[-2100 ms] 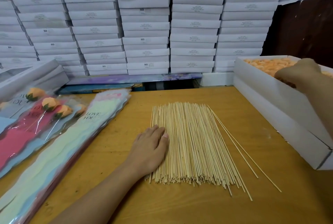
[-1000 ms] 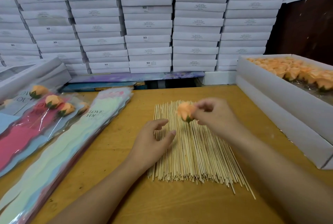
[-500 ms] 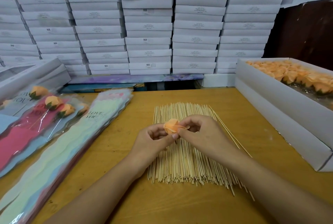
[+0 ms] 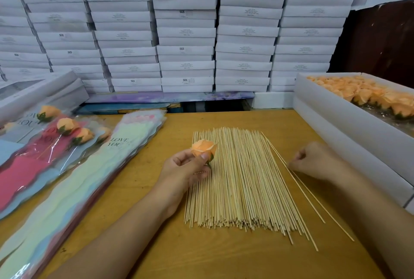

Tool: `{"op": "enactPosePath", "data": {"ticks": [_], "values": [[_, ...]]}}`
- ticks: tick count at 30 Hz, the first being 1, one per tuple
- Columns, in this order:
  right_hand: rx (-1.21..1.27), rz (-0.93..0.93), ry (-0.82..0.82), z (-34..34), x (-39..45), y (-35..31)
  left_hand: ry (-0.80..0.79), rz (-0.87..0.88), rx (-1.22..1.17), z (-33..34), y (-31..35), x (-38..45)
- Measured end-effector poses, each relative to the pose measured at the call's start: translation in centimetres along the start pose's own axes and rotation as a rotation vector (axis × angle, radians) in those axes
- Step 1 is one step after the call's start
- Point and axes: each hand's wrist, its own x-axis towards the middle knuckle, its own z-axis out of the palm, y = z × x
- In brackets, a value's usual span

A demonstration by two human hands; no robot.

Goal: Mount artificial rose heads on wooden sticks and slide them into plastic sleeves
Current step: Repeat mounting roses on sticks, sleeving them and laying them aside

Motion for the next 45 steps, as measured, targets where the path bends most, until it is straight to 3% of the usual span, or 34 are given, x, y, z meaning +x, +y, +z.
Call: {"op": "enactPosePath", "data": {"ticks": [8,27,45], "values": [[0.041,0.0,-0.121,1.0,-0.5,-1.3,-0.008,-0.005,-0.01,-0.1,-0.1,0.1],[-0.128,-0.049,-0.061,2.2,-2.5,-3.9,-0.018,0.002,0.013,-0.2,-0.2,0.0],[0.125,0.032,-0.21,0.1,-3.7,-4.7,-0.017,-0.004,-0.019,-0.2,0.0,0.0]]}}
